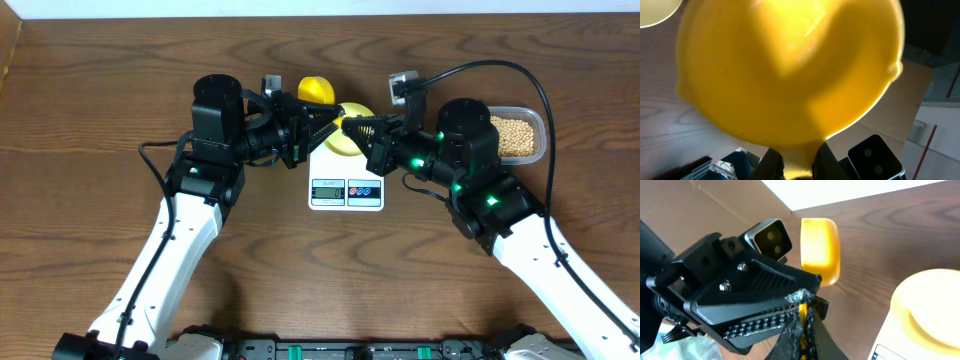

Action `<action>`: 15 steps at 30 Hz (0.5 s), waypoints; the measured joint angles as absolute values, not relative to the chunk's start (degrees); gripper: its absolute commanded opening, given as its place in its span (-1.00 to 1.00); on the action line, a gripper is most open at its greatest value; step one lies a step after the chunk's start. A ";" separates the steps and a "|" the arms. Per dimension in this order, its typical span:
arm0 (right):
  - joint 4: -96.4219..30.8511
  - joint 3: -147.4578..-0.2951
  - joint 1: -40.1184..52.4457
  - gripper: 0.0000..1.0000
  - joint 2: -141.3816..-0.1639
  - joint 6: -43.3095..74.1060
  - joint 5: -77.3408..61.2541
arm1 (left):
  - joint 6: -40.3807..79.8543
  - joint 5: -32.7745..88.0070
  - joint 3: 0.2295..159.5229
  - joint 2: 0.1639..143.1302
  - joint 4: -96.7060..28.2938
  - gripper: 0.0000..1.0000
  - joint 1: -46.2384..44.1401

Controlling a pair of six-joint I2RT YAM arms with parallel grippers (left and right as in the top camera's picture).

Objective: Scoop item into bowl and weigh 50g on scale
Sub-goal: 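Grasp the scoop handle with the right gripper and release left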

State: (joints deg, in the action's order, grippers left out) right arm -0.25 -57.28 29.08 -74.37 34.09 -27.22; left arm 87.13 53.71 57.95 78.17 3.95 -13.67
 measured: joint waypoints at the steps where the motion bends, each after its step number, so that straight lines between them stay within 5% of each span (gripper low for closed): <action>1: -0.25 -57.28 29.08 -0.98 -74.37 34.09 -27.22 | 86.89 53.69 57.95 78.17 4.03 -0.33 -13.67; 4: 0.05 -57.28 29.10 -0.97 -74.37 34.09 -27.22 | 86.87 53.74 57.95 78.17 3.99 0.38 -13.67; 7: 0.27 -57.28 29.12 -0.97 -74.37 34.11 -26.87 | 87.00 53.71 57.95 78.15 4.03 0.64 -13.72; 15: 0.34 -57.28 29.06 -0.97 -74.37 36.10 -17.89 | 87.00 53.74 57.95 78.15 4.01 0.76 -13.72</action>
